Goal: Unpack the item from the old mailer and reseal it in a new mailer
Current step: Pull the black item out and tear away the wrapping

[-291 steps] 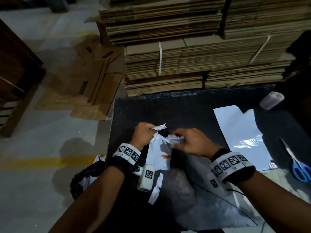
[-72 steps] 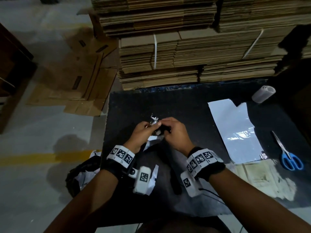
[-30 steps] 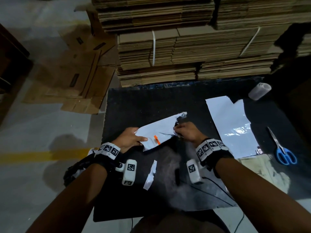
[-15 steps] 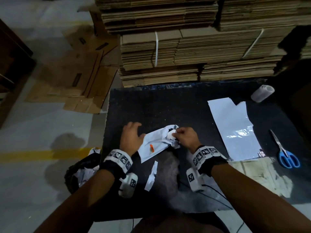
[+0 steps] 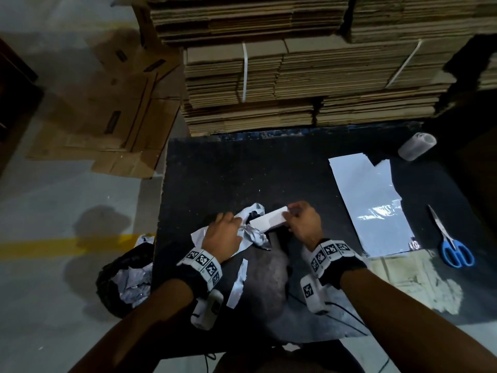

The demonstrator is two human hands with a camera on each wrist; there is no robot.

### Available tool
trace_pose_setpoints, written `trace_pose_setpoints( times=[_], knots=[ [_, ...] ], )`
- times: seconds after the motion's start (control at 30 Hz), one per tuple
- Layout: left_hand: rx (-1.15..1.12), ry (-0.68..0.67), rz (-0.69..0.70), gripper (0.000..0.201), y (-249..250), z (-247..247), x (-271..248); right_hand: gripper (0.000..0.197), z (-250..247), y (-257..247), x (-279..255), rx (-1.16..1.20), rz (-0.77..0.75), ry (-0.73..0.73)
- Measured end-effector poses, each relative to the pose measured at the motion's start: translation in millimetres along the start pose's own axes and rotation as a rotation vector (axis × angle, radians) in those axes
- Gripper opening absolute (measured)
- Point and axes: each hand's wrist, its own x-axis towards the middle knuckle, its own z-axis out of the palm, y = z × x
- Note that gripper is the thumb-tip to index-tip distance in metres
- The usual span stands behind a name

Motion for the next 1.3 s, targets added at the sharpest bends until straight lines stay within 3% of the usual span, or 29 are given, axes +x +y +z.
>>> trace_pose_setpoints(
  times=[0.1,0.3,0.47,0.63,0.7,0.8,0.87,0.97,1.1,1.3],
  knots=[
    [-0.022,0.009,0.031,0.036,9.3,-1.6,8.0,0.018,-5.4,-6.1,-2.7,-0.024,-0.06,0.017],
    [-0.03,-0.119,-0.029,0.026,20.7,1.9,22.4,0.02,-39.5,-3.7,2.4,-0.118,-0.159,0.094],
    [-0.071,-0.1,-0.169,0.041,36.6,7.5,27.2,0.017,-71.8,8.4,30.5,-0.195,-0.126,0.028],
    [-0.025,-0.036,-0.194,0.046,44.9,16.8,20.9,0.019,-101.3,20.7,67.6,-0.332,-0.167,-0.08],
    [0.02,-0.026,-0.177,0.048,46.3,19.8,18.3,0.034,-108.8,24.5,74.0,-0.441,-0.238,-0.162],
    [0.045,-0.024,-0.207,0.045,53.1,22.4,12.7,0.096,-112.1,35.5,74.2,-0.664,-0.307,-0.365],
    [0.058,-0.022,-0.247,0.045,61.4,24.1,8.5,0.113,-109.0,42.7,67.0,-0.761,-0.296,-0.49],
    [0.102,-0.055,-0.296,0.051,73.1,26.0,4.9,0.102,-103.9,47.9,54.3,-0.95,-0.384,-0.509],
    [0.142,-0.091,-0.34,0.053,79.2,24.7,8.0,0.077,-109.9,44.8,60.1,-0.892,-0.446,-0.507],
    [0.199,-0.196,-0.36,0.052,80.6,17.9,13.4,0.071,-115.3,45.2,61.6,-0.857,-0.467,-0.521]
  ],
)
